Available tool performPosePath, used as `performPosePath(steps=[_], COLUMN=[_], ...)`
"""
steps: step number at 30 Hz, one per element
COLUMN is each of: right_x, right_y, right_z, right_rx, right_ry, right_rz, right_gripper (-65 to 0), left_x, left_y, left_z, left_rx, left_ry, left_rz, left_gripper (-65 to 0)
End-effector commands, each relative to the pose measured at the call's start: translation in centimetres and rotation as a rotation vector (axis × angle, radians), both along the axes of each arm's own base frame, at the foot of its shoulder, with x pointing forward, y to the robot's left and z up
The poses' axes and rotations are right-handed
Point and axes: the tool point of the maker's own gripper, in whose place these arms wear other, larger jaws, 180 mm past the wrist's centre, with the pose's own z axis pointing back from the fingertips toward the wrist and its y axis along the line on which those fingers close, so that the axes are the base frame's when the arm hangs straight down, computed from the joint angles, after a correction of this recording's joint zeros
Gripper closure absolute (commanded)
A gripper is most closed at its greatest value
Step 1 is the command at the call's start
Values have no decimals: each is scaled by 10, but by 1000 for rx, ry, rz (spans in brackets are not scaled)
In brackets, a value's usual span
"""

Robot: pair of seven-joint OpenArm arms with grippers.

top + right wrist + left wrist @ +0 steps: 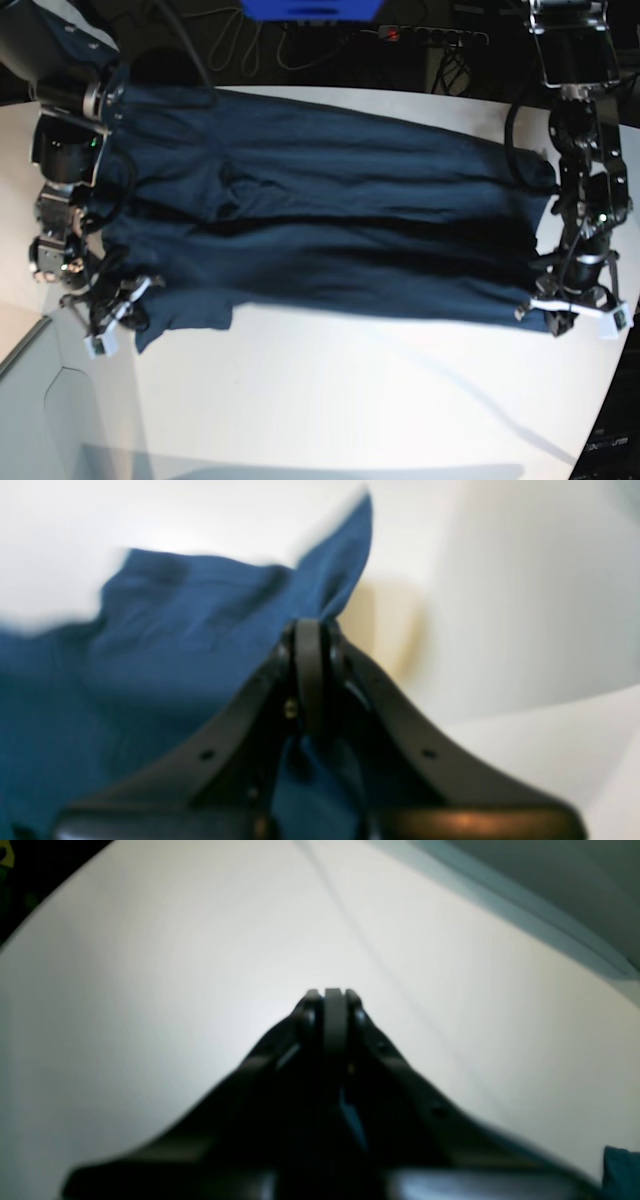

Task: Layout the t-shirt on the table in an organized manner, then fold the t-shirt properly
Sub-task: 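Grasp the hem side of the shirt with both grippers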

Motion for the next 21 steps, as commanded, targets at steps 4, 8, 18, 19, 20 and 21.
performPosePath(steps=[4, 8, 18, 19, 20, 21], right_x=[34, 40, 40, 36, 29, 24], right_y=[0, 0, -13, -16, -20, -20], right_z=[50, 60, 70, 69, 67, 69], right_rx=[2, 1, 40, 35, 26, 16], right_ry=[-146, -166, -208, -207, -210, -222], right_rz=[-6, -6, -78, -86, -94, -95], right_gripper=[0, 0, 0, 0, 0, 0], left_x=[20, 31, 42, 41, 41, 41], left_y=[8, 12, 20, 20, 18, 15], left_z=[21, 20, 5, 2, -2, -6], left_rx=[11, -4, -29, -34, -41, -52], left_ry=[-60, -57, -17, -10, -5, 3], left_rz=[11, 26, 51, 52, 52, 51], left_gripper=[-1, -1, -1, -1, -1, -1])
